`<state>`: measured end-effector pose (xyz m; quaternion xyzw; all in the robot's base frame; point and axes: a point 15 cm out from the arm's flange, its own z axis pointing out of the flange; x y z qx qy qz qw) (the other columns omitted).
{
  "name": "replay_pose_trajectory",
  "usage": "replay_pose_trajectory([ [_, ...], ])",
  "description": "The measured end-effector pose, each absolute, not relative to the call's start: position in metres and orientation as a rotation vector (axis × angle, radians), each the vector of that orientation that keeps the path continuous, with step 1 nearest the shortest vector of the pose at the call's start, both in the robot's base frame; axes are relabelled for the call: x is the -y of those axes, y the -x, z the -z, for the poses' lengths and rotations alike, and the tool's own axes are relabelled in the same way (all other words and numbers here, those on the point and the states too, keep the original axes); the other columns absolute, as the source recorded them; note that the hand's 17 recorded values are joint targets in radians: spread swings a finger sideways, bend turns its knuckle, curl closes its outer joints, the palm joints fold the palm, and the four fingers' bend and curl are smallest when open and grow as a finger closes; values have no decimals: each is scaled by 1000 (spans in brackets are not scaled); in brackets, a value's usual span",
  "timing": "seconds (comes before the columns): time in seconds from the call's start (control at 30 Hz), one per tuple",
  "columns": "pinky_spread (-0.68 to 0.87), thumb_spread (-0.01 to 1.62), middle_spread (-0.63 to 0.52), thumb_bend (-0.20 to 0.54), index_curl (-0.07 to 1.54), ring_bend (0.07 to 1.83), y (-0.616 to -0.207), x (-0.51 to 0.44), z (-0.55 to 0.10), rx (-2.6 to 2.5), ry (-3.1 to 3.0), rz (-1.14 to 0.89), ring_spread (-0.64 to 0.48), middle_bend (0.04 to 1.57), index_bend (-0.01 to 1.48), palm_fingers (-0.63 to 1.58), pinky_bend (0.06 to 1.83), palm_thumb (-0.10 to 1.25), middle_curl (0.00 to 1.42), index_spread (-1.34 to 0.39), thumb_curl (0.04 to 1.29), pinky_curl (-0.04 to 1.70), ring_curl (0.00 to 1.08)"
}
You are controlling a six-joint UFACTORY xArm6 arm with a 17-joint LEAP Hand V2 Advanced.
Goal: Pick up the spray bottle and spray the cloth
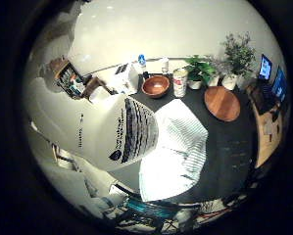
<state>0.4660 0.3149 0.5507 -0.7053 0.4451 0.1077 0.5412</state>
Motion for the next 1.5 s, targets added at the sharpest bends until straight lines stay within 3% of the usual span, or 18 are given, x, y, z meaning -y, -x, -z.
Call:
replay_pose_trajectory([
  [0.97,-217,1271,-215,-8,820,1215,-538,-420,-454,-987,1618,-530,-316,1198,1173,1072,1042,987,1005,-230,572,1482,1043],
  [1.5,-215,1287,-215,-8,829,1219,-517,-444,-426,-939,1630,-679,-315,1204,1166,1067,1039,980,1003,-234,573,1492,1041],
])
